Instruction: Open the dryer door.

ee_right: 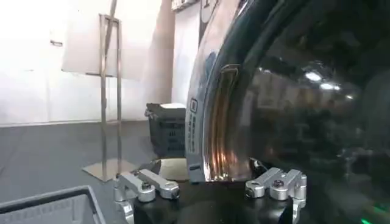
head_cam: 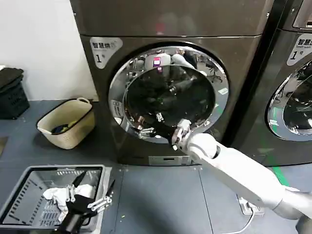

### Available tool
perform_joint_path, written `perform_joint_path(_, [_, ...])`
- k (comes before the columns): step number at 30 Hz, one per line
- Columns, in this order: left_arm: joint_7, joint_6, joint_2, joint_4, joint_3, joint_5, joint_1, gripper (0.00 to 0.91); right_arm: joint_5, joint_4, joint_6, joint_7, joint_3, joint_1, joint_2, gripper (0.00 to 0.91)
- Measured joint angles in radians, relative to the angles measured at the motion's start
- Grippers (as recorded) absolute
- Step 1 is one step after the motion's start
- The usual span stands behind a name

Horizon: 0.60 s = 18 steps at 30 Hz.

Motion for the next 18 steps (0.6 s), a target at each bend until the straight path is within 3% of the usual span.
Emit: perform_joint_path(18, [0.000, 0.000, 0.000, 0.002, -0.001, -0.003, -0.002, 0.907, -0.004, -0.120, 0.002, -0.011, -0.035, 0.056, 0.102, 0.907])
